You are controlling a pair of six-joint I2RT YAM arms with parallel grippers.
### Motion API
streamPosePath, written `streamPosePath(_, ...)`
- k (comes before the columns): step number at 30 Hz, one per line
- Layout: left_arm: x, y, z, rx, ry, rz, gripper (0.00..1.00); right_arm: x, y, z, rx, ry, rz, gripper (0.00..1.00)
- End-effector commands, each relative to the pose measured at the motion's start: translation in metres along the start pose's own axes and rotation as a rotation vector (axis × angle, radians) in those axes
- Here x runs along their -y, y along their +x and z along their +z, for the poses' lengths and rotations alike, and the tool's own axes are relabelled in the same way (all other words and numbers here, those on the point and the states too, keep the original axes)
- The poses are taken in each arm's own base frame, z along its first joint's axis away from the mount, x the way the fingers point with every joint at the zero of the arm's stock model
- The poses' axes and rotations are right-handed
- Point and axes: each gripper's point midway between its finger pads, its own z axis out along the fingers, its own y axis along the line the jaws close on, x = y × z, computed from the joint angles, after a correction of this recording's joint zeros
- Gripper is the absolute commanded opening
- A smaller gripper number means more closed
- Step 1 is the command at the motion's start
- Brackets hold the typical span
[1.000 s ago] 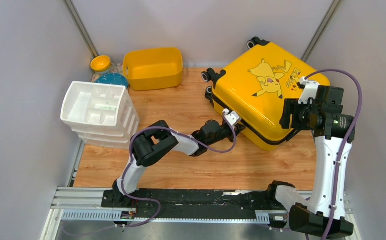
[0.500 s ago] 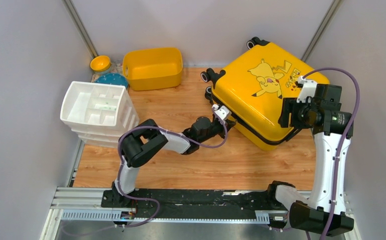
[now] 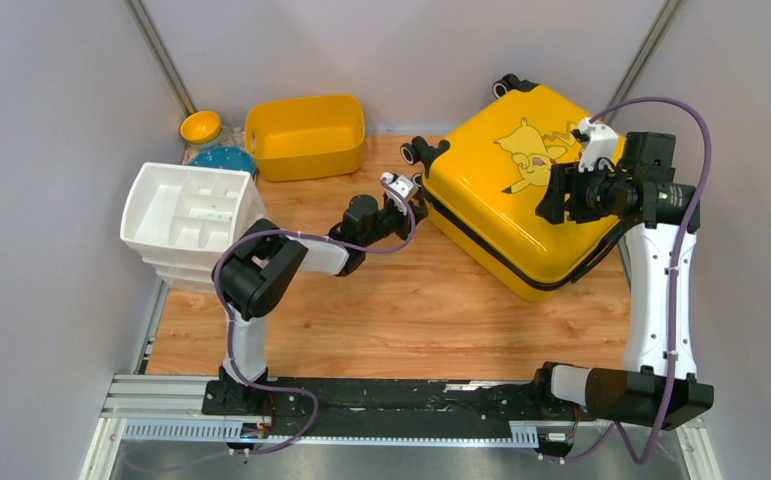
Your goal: Open, take out, and arrange the luggage
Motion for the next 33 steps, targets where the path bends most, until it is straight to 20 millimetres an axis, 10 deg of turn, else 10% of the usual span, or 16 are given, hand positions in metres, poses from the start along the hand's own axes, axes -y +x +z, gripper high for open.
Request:
streamPosePath(1,-0.059,-0.012,-0.002,0.007,-0.083,0.077,0.00,-0.004,-0.012,0.003,0.036,-0.016,-0.009,0.64)
streamPosePath(15,-0.150,-0.029,0.043,0.066,-0.236,0.228,0.00,0.066,0.078,0.032,-0.272,0.253,-0.005,0.57)
streamPosePath(33,-0.146,-0.072,0.091,0.458,-0.180,0.382,0.00,0.094,0.089,0.029,-0.359,0.305,-0.004,0.54)
